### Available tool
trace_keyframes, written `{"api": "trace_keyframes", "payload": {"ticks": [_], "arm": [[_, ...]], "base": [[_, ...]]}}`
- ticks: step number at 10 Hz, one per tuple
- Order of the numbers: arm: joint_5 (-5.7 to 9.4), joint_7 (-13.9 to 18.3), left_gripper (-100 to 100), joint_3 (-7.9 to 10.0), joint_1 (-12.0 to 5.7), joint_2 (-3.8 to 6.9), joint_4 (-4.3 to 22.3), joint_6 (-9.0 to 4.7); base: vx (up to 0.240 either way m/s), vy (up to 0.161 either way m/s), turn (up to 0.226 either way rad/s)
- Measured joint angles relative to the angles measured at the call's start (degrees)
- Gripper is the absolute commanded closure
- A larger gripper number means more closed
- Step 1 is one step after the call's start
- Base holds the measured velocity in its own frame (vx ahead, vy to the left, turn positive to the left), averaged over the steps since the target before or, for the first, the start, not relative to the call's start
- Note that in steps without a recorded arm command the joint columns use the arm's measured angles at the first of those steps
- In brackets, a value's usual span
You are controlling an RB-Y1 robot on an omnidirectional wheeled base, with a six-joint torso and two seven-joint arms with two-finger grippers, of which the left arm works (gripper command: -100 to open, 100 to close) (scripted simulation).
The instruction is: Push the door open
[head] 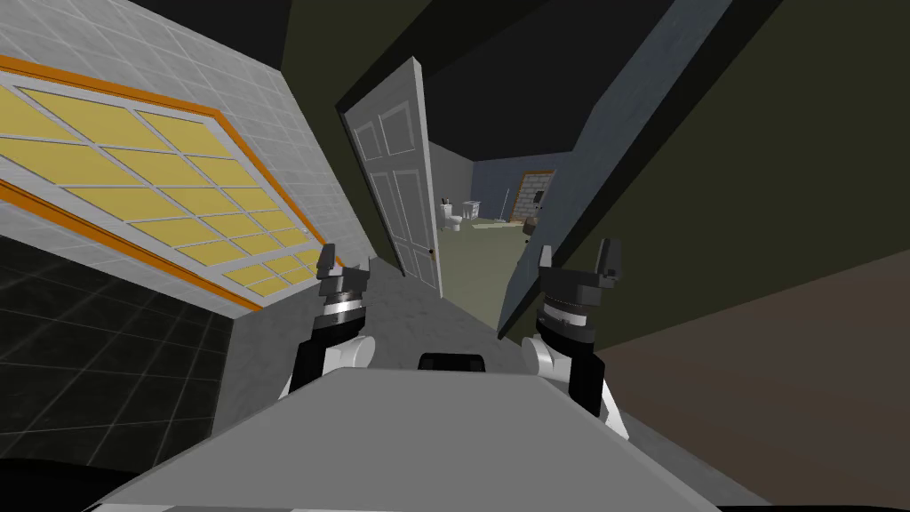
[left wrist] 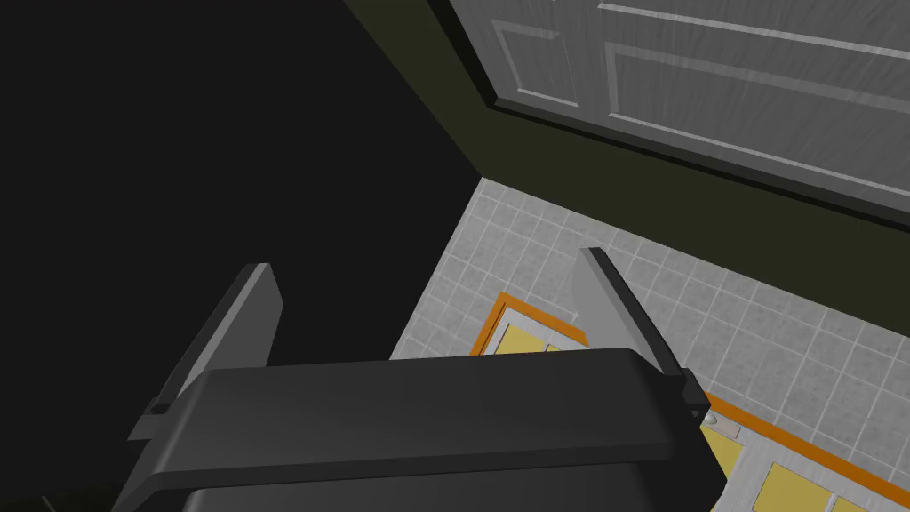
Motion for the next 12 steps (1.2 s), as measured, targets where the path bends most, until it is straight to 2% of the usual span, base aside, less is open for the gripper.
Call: {"api": "trace_keyframes", "payload": {"ticks": [1,4,5,7,12], "arm": [[-0.05,-0.4,-100,-0.41,-0.58,0.18,1.7,-0.77],[-0.15,-0.1,-100,-0.40,-2.34,1.04,5.4,-1.28],[-0.13,-0.1,-100,-0.57,-2.42,1.37,6.5,-1.63],[-0.16,-0.1,-100,-0.69,-3.92,1.91,9.5,-1.98],[-0.21,-0.1,-100,-1.15,-6.91,3.20,17.3,-4.11]], "base": [[0.070,0.063,-0.112],[0.055,0.072,-0.064],[0.056,0.079,-0.081],[0.060,0.066,-0.087],[0.058,0.079,-0.085]]}}
